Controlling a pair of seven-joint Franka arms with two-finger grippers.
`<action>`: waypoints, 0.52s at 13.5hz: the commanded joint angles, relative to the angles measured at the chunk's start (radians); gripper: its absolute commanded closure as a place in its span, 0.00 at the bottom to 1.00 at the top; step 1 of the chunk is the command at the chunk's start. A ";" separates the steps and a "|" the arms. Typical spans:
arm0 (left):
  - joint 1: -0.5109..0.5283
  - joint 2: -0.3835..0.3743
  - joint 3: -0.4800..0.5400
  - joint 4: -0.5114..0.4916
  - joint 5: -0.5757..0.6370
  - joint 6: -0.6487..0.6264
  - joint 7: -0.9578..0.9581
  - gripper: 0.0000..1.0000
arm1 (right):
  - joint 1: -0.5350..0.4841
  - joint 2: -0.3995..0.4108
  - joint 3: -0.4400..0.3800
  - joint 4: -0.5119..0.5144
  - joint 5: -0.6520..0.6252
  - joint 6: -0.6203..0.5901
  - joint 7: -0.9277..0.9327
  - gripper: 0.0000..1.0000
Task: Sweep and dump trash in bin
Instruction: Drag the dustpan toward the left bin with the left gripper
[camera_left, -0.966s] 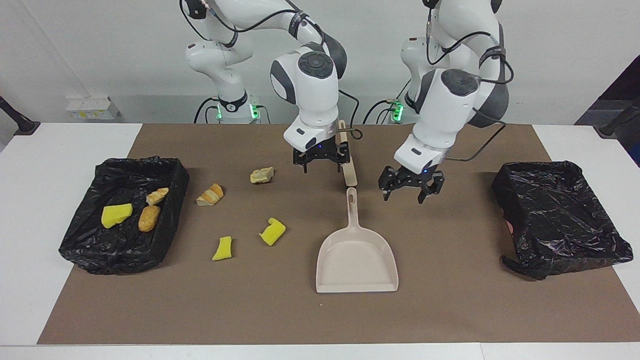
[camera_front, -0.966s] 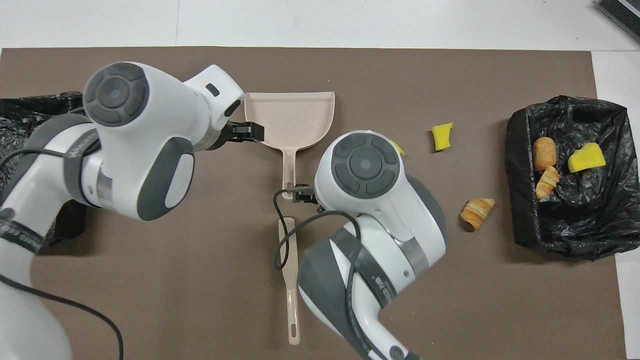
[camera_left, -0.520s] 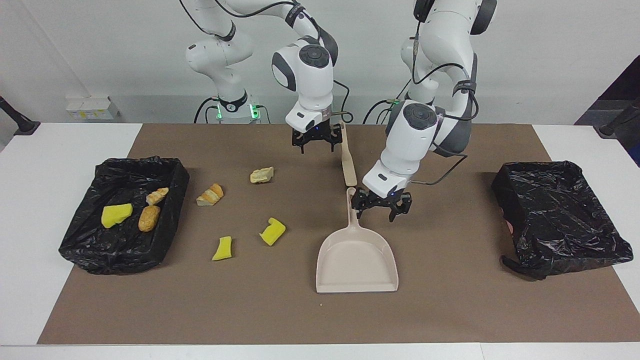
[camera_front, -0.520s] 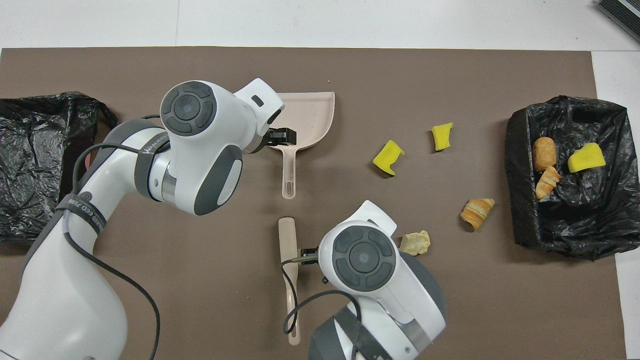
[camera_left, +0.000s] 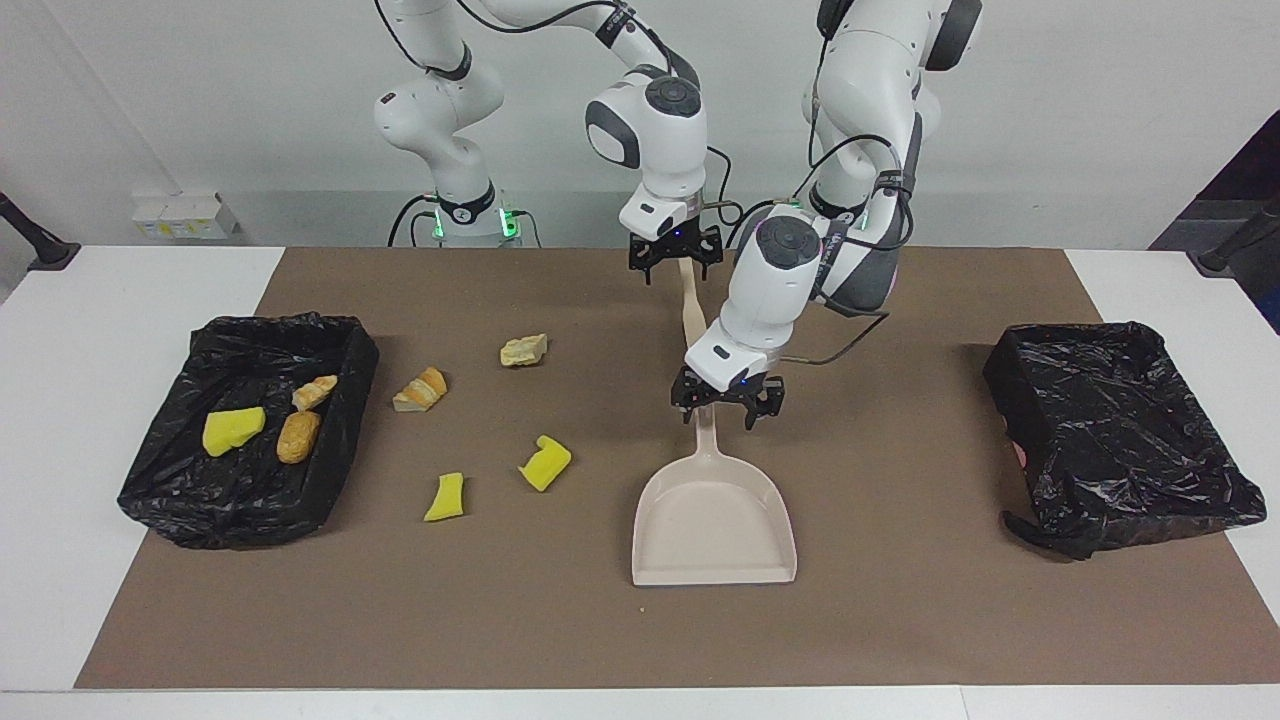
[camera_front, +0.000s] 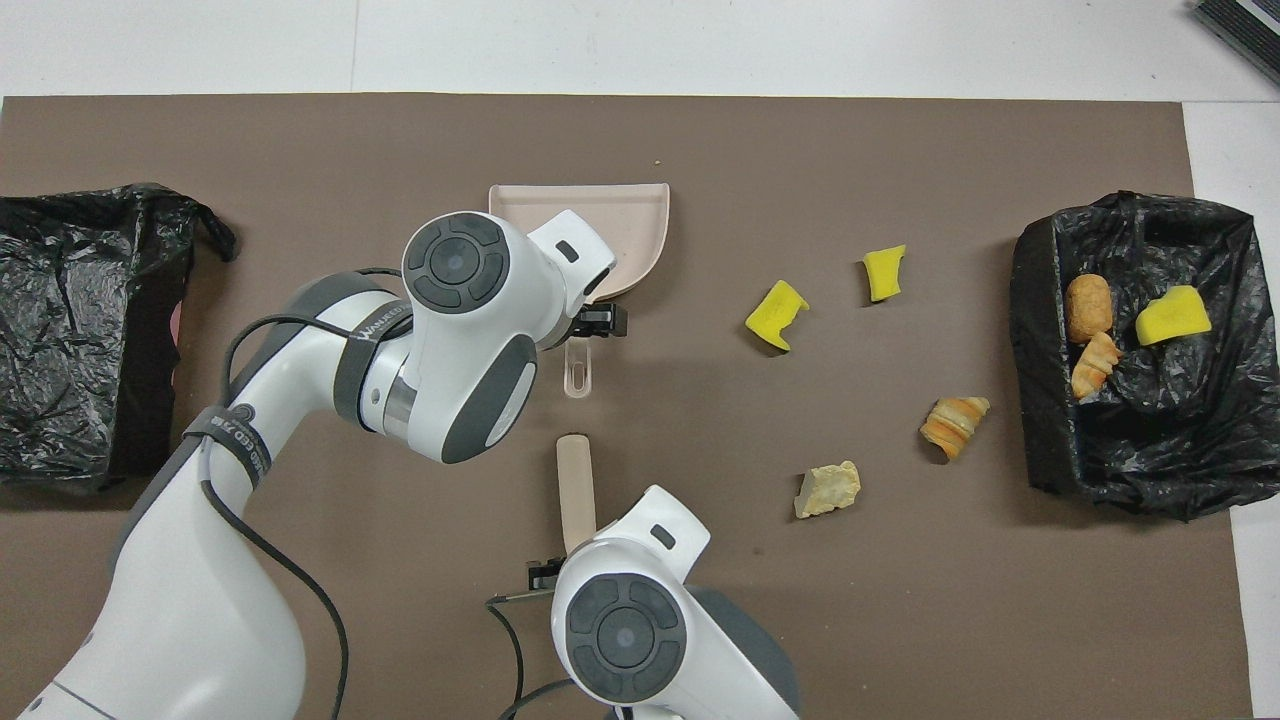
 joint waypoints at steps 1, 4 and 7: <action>-0.038 -0.006 0.018 -0.038 -0.008 0.017 -0.017 0.00 | 0.024 0.031 -0.004 -0.004 0.021 0.047 0.030 0.00; -0.031 -0.006 0.018 -0.026 -0.005 0.009 -0.020 0.25 | 0.024 0.031 -0.004 -0.004 0.020 0.047 0.027 0.00; -0.035 -0.006 0.016 -0.034 -0.009 0.004 -0.037 0.87 | 0.023 0.034 -0.004 -0.006 0.020 0.047 0.019 0.00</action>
